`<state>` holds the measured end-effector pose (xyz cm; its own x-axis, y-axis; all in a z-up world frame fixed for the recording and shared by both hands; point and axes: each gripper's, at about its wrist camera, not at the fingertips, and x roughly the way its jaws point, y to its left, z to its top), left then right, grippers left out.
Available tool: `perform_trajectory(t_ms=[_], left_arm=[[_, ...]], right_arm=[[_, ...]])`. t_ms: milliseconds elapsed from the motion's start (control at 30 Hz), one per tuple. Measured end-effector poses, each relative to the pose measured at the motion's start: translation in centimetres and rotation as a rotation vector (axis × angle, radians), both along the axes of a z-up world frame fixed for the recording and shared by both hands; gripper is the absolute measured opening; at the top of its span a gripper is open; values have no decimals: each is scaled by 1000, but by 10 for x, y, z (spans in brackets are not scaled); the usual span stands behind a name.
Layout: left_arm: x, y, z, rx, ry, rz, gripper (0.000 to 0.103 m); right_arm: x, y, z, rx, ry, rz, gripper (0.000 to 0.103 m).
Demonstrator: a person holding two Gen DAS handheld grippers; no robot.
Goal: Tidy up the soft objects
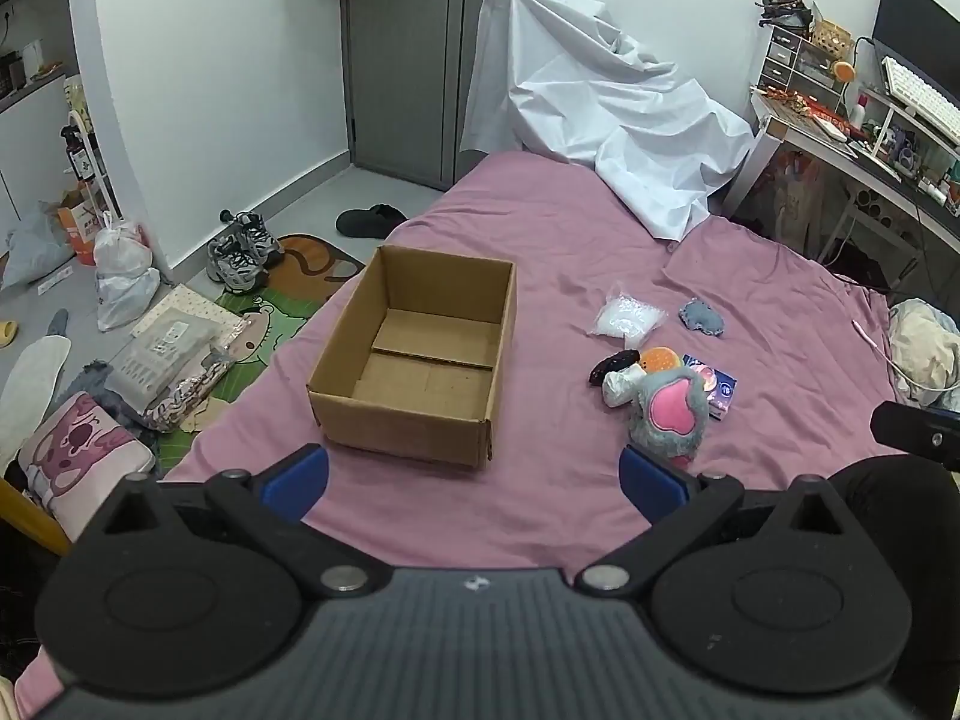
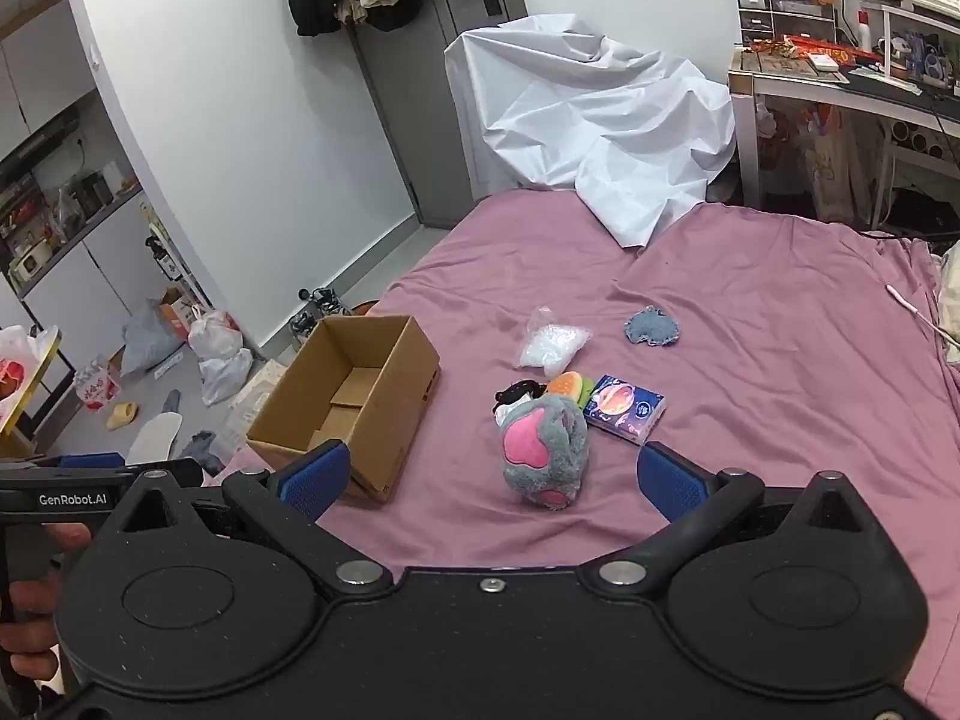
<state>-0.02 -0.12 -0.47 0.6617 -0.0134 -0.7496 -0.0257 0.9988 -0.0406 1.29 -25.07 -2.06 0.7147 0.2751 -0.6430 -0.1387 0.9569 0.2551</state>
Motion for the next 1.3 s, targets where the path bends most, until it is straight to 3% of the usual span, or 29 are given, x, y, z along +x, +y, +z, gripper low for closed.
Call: perform_trajectory(t_ms=[1300], left_arm=[[-1,-3,-1,-17,-1,2,102]], right_arm=[[-1,0,-2,-4,9,-9,103]])
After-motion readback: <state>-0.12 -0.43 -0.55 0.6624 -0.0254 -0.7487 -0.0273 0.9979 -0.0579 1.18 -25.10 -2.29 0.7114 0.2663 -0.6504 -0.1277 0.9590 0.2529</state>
